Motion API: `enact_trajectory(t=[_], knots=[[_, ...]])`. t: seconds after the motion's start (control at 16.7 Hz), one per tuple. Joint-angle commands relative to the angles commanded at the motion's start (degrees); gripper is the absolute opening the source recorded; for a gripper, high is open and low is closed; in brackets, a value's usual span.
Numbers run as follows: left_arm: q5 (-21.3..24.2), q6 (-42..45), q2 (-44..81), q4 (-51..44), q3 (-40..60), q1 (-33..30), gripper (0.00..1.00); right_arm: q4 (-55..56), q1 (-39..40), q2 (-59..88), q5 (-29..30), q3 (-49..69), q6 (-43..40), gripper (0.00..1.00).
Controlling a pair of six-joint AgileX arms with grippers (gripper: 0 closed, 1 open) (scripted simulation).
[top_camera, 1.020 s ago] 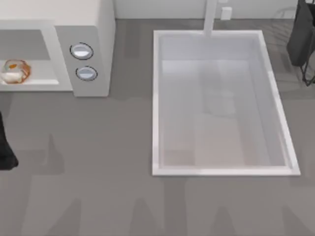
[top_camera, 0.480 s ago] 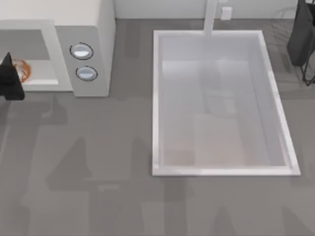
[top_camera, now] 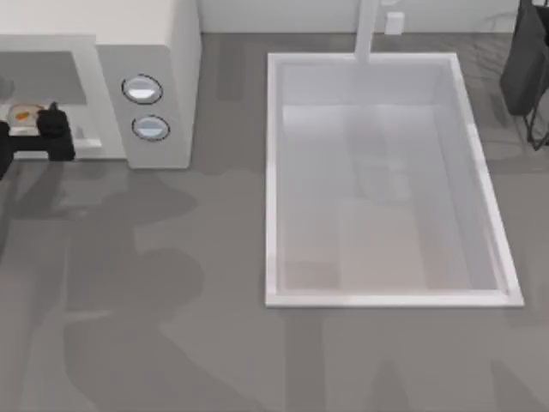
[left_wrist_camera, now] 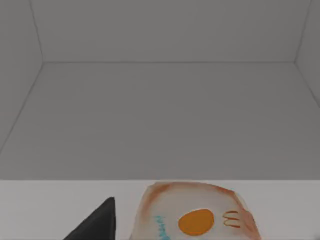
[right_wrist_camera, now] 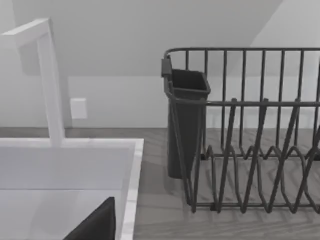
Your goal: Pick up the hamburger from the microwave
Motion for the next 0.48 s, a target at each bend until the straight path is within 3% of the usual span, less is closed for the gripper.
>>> enact_trajectory(t=[0.24,0.48], knots=[[1.1,0.5,17.4,8.5,6.4,0.9,1.0,0.0,0.0,0.0,0.0,0.0,0.0,1.0],[1.7,0.7,27.0,13.3,9.9,1.4,1.0,0.0,0.0,0.0,0.0,0.0,0.0,1.0]])
